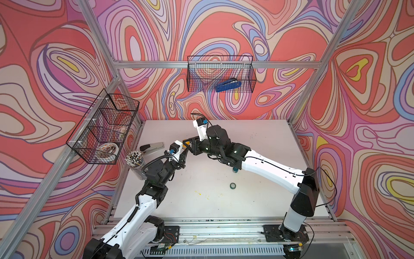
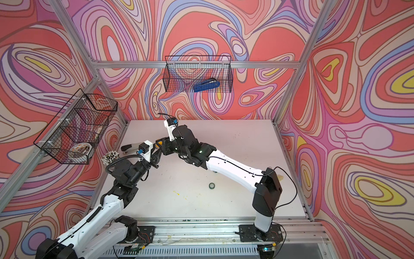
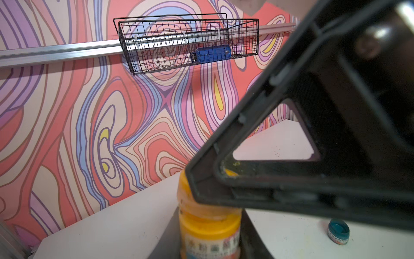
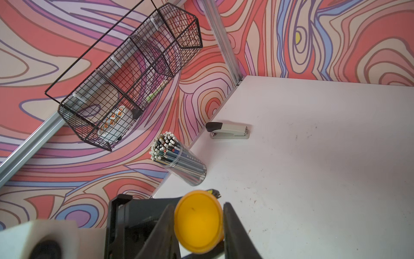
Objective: Close the paint jar lid
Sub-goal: Screw the lid onto the paint jar.
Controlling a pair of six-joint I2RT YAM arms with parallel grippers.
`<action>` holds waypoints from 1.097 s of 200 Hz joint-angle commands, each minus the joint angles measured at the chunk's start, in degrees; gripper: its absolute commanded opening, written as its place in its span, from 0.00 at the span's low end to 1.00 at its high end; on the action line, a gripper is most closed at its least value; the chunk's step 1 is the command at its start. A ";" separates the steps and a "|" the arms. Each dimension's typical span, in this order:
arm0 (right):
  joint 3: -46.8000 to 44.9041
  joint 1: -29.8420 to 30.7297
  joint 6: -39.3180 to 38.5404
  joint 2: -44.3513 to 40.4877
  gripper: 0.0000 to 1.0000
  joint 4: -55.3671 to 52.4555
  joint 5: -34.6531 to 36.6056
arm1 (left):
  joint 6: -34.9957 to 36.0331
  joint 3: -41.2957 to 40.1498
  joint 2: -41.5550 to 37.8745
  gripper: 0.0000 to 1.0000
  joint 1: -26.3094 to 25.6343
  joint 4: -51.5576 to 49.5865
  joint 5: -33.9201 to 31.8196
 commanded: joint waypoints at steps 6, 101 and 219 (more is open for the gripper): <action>-1.59 4.67 0.76 5.10 0.27 -15.31 -7.71 | 1.24 5.96 -0.86 0.25 0.16 15.52 -2.50; 1.65 4.67 -5.71 4.95 0.42 -19.37 -8.23 | -0.87 2.06 -7.66 0.26 0.21 3.61 10.08; -1.67 2.68 -11.25 -3.40 0.78 -17.84 -7.15 | -0.20 -2.20 -16.33 0.26 0.21 -13.04 14.00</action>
